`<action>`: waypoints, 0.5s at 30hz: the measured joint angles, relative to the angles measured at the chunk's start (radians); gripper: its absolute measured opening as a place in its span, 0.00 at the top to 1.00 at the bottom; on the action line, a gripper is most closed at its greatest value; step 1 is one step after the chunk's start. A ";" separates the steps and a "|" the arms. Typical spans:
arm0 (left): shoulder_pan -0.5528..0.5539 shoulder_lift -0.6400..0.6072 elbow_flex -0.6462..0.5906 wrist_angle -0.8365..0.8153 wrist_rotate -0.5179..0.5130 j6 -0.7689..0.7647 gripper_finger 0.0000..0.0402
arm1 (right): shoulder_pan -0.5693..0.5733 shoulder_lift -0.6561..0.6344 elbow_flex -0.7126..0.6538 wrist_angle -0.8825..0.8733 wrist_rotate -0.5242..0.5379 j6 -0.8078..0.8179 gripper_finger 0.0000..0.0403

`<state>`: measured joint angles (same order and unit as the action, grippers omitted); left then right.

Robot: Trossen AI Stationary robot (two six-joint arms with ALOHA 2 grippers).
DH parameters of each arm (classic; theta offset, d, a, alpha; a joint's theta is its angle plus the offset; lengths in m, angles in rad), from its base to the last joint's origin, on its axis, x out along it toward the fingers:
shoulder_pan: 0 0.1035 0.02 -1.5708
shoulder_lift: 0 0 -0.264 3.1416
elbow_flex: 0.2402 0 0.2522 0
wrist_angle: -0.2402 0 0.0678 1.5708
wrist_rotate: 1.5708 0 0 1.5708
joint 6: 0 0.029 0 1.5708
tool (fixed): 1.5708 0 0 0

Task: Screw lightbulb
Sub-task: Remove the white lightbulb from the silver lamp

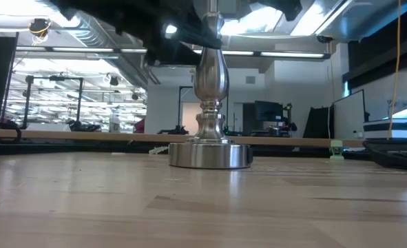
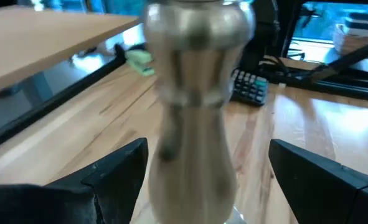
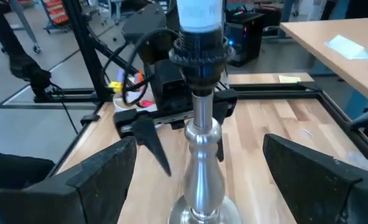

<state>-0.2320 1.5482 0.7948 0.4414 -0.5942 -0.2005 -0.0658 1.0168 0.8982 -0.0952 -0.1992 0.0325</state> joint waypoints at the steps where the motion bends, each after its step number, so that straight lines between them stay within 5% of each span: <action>1: 0.007 0.015 0.000 0.032 0.008 0.016 0.19 | 0.000 0.000 0.000 0.000 0.020 -0.003 0.12; 9: 0.052 0.052 0.002 0.120 0.014 0.051 0.25 | 0.000 0.010 0.000 0.027 0.068 0.012 0.12; 15: 0.051 0.053 0.002 0.117 0.058 0.051 0.53 | 0.000 0.050 0.000 0.163 0.051 0.095 0.12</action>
<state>-0.1814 1.6008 0.7964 0.5582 -0.5362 -0.1500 -0.0658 1.0668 0.8982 0.0679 -0.1486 0.1271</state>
